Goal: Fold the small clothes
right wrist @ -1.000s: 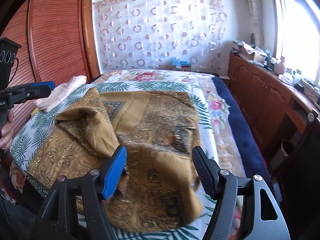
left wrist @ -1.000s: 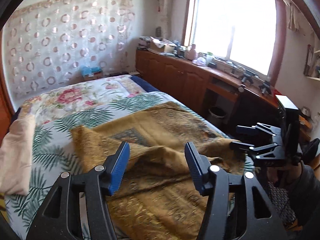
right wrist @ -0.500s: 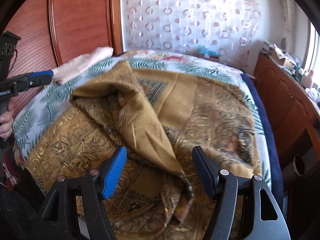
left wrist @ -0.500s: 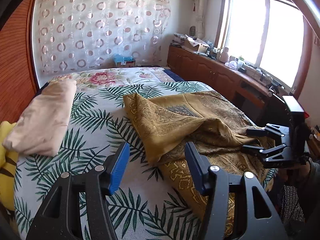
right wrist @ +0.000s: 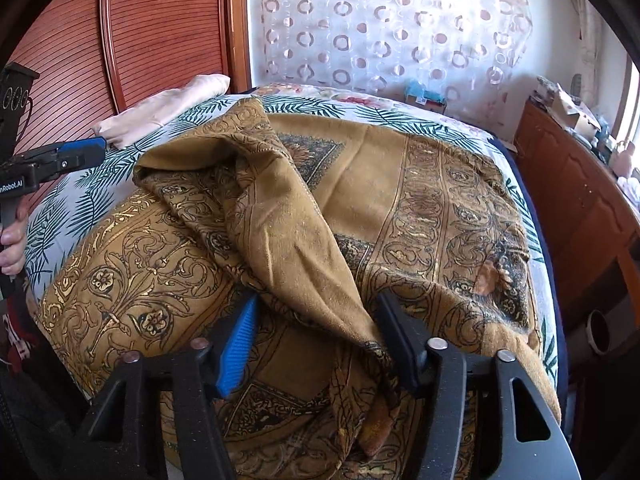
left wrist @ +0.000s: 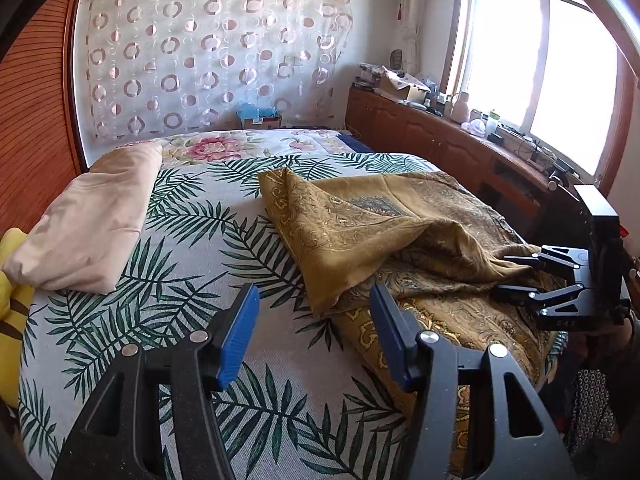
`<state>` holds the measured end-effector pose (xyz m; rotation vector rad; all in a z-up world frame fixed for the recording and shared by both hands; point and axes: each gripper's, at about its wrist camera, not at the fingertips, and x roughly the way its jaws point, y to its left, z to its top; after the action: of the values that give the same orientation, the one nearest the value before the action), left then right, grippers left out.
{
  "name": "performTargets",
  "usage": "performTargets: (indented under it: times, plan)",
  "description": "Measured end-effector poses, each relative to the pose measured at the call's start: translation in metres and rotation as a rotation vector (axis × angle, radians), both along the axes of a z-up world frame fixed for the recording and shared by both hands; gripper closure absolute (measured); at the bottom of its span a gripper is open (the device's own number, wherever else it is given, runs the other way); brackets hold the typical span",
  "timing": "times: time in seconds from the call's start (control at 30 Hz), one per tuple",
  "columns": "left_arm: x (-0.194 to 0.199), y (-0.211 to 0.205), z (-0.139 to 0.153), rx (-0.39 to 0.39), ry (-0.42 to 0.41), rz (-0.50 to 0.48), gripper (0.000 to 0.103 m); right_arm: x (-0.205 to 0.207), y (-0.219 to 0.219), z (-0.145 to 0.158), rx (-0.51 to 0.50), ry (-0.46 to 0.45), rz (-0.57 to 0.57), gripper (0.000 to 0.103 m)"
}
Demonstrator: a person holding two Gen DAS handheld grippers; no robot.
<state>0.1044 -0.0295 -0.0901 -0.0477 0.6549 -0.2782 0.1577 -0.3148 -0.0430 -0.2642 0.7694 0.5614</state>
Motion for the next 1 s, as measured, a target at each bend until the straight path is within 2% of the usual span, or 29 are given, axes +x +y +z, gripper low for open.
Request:
performTargets:
  times: [0.1, 0.17, 0.23, 0.3, 0.57, 0.77, 0.87, 1.0]
  plan:
    - [-0.002, 0.0, 0.0, 0.003, 0.002, 0.001, 0.045, -0.007, 0.007, -0.003, 0.001, -0.01, 0.001, 0.058]
    - [-0.002, 0.0, 0.0, 0.005, 0.003, -0.001, 0.045, -0.008, 0.009, -0.003, 0.007, -0.009, 0.006, 0.07]
    - [-0.002, 0.0, 0.0, 0.008, 0.004, -0.002, 0.045, -0.01, 0.008, 0.0, 0.01, -0.024, 0.009, 0.089]
    - [-0.003, -0.001, 0.0, 0.012, 0.001, -0.001, 0.045, -0.014, 0.005, 0.005, 0.038, -0.042, 0.012, 0.092]
    - [-0.007, 0.0, 0.008, 0.013, -0.025, 0.0, 0.045, -0.037, -0.01, 0.039, 0.11, -0.17, -0.018, 0.095]
    - [-0.01, -0.003, 0.013, 0.012, -0.038, -0.011, 0.045, -0.057, -0.038, 0.066, 0.133, -0.251, -0.072, 0.095]
    - [-0.011, -0.006, 0.014, 0.011, -0.045, -0.022, 0.045, -0.063, -0.055, 0.068, 0.124, -0.262, -0.113, 0.095]
    - [-0.012, -0.013, 0.015, 0.008, -0.047, -0.034, 0.045, -0.058, -0.066, 0.047, 0.091, -0.186, -0.164, 0.095]
